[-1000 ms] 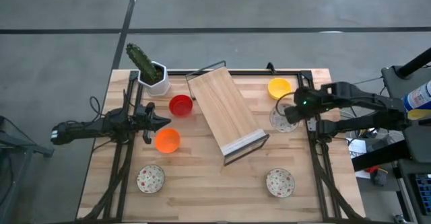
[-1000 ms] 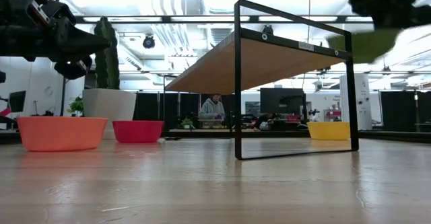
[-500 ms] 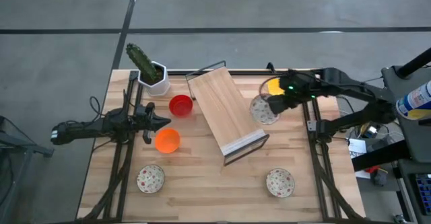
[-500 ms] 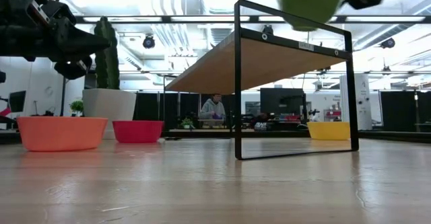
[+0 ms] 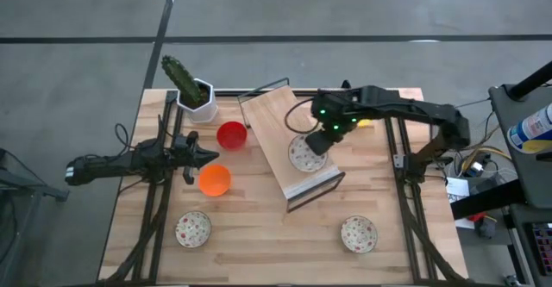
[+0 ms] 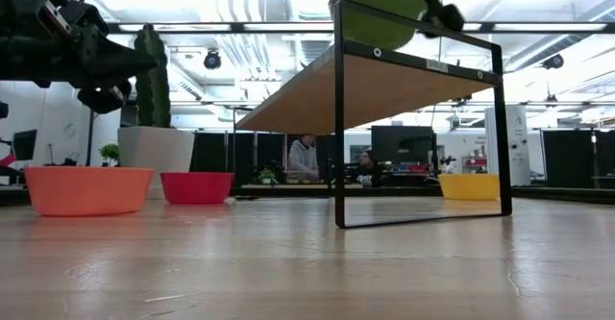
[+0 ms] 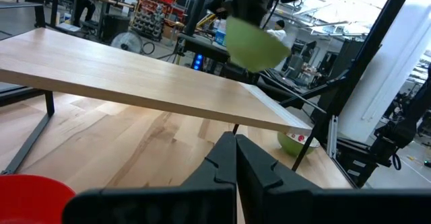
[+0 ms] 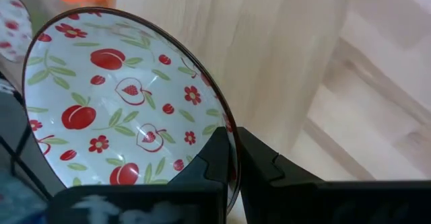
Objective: Pick & Place Mini bowls
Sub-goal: Put the top right white patterned bowl on the shelf
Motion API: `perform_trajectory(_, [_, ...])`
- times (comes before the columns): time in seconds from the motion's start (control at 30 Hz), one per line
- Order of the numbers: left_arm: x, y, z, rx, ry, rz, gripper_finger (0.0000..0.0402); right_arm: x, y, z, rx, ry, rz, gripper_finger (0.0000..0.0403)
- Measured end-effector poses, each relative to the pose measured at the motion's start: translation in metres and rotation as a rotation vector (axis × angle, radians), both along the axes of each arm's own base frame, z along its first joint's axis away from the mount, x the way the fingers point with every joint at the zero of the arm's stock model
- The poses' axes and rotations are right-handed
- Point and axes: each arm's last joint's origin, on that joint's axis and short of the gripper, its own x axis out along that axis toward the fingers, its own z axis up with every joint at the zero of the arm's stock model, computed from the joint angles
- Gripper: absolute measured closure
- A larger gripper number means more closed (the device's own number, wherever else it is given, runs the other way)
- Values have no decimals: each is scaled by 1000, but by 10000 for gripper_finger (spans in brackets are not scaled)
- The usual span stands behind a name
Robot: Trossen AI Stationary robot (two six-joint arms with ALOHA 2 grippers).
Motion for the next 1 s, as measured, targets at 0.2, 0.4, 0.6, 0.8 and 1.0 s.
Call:
perform_trajectory(0.2, [0,0,0,0,0,0,402,17,-2,-19,26,53,57,392])
perform_trajectory(0.4, [0,0,0,0,0,0,402,26,-4,-30,22,72,84,392])
perform_trajectory(0.6, [0,0,0,0,0,0,402,28,-4,-33,19,81,97,392])
perform_trajectory(0.8, [0,0,0,0,0,0,402,27,-4,-34,21,84,97,384])
perform_trajectory(1.0, [0,0,0,0,0,0,402,27,-4,-36,35,92,107,368])
